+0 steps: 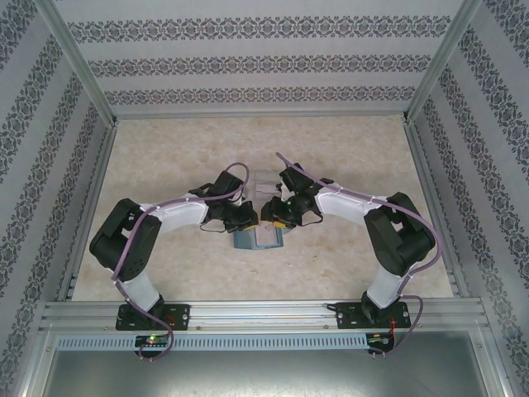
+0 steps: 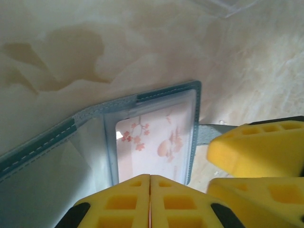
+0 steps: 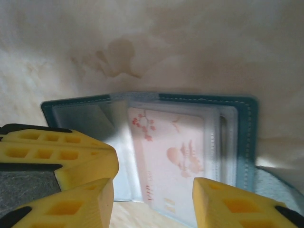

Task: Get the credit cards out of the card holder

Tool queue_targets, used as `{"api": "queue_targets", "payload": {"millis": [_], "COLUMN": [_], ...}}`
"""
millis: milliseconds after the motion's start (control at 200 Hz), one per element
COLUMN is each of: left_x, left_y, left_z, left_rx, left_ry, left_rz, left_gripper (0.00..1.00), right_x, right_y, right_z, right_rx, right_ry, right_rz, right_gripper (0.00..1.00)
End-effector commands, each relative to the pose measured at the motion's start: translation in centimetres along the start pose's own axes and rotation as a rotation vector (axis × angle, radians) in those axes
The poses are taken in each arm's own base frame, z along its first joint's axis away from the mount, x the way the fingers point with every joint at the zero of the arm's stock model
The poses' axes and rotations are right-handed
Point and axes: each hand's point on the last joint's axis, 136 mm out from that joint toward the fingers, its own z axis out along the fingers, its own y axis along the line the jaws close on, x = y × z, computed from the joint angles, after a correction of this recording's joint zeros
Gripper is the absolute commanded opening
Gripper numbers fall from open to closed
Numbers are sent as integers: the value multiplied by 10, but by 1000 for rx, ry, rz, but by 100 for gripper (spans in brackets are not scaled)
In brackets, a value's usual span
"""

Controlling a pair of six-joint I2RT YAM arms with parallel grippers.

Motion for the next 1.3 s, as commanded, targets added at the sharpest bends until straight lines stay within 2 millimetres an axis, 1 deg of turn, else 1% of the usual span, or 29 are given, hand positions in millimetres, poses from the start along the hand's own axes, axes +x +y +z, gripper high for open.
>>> {"api": "queue_targets", "payload": {"millis": [0, 240, 325, 405, 570, 670, 859, 934, 1044, 1294], "left_x": [0, 4, 4, 5, 5, 6, 10, 10, 10, 9], "left_y": [-10, -2, -3, -4, -2, 0, 6, 8, 14, 22], "left_z": [8, 15, 17, 17, 18, 20, 24, 24, 20, 12], "left_rx": [30, 10, 22, 32, 23, 18, 4, -6, -53, -122], "left_ry": [6, 17, 18, 21, 23, 29, 46, 46, 43, 36], "left_rz": [13, 6, 2, 0, 1, -2, -6, -5, 10, 41], "left_gripper": [8, 9, 8, 8, 9, 9, 10, 12, 18, 25], "right_x": [0, -1, -2, -1, 0, 1, 2, 2, 4, 4], "right_y": [-9, -10, -7, -2, 1, 5, -5, -9, -13, -16], "right_z": [-6, -1, 0, 2, 8, 11, 17, 18, 19, 19], "right_rx": [57, 58, 35, 14, -12, -31, 4, 22, 33, 43], "right_ry": [-19, -9, -5, 1, 16, 30, 40, 40, 43, 44], "right_rz": [-30, -30, -32, -34, -28, -29, -10, -5, 2, 2], "right_gripper": [43, 29, 26, 25, 30, 32, 33, 35, 41, 44]}}
